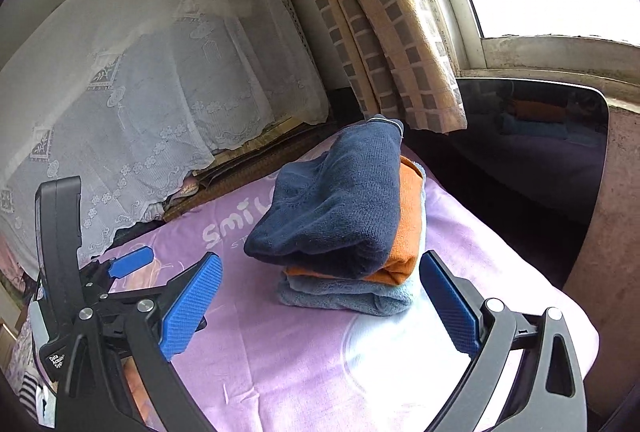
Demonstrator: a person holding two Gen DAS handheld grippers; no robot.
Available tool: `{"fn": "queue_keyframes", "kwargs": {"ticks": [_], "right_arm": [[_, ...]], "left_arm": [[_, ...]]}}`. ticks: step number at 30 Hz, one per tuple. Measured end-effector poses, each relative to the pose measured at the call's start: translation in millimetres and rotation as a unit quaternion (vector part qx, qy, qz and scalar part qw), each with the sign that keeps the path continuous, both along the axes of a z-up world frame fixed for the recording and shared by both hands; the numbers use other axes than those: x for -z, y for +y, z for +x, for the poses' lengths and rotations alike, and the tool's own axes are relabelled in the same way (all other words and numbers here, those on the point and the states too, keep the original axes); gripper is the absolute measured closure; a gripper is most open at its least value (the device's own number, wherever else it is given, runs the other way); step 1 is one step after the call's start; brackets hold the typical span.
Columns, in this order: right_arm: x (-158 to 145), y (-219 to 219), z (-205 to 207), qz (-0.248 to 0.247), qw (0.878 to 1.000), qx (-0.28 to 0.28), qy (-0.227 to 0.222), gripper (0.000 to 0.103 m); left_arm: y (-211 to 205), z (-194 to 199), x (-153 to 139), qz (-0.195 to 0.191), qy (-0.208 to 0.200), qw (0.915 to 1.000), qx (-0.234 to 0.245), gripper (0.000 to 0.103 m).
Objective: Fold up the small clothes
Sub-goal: 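Open both tools to release the bundle on the stack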
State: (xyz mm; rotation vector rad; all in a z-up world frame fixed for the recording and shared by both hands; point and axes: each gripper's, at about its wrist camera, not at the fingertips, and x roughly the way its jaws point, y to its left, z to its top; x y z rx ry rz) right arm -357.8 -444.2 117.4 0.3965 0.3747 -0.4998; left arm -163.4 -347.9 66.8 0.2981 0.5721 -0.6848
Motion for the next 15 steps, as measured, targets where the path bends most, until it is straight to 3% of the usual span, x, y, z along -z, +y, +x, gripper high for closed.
{"fn": "queue_keyframes", "kwargs": {"ticks": [15], "right_arm": [[-5.6,5.8,2.9,-0.008,1.0,0.003,0.004,0.004]], "left_arm": [[9.7,0.5,-8.1,-0.023,0.012,0.9996,-0.006,0.005]]}}
